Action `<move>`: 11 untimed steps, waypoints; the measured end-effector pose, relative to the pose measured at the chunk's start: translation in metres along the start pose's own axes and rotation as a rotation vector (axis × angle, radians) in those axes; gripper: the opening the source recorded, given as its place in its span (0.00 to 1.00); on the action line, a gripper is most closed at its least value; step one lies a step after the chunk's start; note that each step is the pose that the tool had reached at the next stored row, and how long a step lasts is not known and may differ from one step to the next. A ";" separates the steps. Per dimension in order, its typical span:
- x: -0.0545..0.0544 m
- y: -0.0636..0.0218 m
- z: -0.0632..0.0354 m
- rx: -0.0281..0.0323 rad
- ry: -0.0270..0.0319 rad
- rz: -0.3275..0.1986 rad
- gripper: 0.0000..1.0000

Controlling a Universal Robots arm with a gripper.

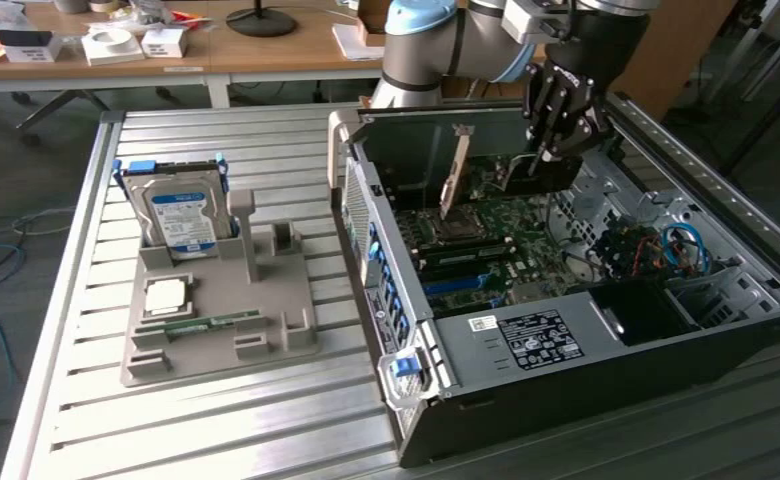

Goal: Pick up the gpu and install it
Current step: 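Insert the gpu into the slot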

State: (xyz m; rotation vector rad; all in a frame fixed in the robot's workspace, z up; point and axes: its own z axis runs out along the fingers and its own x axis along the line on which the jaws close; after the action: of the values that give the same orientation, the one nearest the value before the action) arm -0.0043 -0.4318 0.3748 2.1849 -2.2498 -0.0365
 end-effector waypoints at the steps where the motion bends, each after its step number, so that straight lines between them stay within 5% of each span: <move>1: 0.001 0.0000 0.0000 -0.0001 0.0000 0.000 0.26; 11: 0.007 0.0036 0.0001 0.0001 -0.0001 0.002 0.26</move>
State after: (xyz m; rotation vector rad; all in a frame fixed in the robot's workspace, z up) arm -0.0082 -0.4390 0.3746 2.1828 -2.2520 -0.0366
